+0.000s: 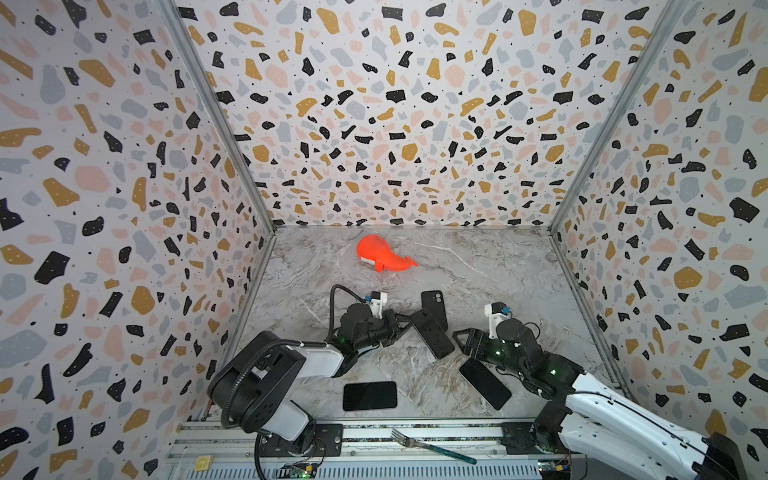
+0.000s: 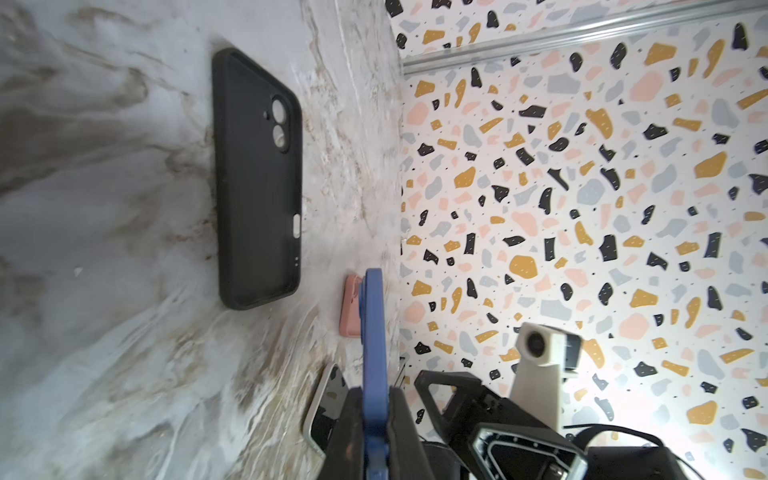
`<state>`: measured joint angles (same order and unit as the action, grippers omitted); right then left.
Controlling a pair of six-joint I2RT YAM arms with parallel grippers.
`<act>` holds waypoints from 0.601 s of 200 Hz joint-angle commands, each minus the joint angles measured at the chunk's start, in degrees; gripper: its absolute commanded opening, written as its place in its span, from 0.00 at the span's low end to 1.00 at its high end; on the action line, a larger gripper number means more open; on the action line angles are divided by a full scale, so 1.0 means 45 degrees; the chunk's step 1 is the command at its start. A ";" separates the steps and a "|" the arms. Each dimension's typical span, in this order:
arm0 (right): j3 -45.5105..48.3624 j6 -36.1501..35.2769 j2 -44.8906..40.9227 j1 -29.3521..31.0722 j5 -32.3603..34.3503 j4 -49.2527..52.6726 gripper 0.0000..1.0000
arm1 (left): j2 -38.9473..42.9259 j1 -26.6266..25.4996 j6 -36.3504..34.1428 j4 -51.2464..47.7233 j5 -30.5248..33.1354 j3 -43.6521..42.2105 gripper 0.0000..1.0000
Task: Put the phone into the phone case
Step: 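Lift the blue-framed phone on edge with the right gripper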
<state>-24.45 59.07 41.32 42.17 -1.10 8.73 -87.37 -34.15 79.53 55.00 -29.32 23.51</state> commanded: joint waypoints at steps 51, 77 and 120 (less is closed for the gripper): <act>0.2687 0.4240 -0.3486 -0.2279 -0.2368 -0.3684 0.69 | -0.1442 -0.0139 0.2892 0.5480 0.0857 0.0381 0.00; 0.3136 0.4902 -0.3029 -0.2413 -0.3001 -0.4985 0.69 | -0.1687 -0.0357 0.2967 0.5545 0.0958 0.0647 0.00; 0.3721 0.5643 -0.1653 -0.2417 -0.3869 -0.7464 0.70 | -0.2005 -0.0584 0.3282 0.5954 0.1100 0.0906 0.00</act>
<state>-8.03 81.71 31.73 31.48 -15.20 -16.27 -96.25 -36.21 92.44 73.34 -24.99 25.39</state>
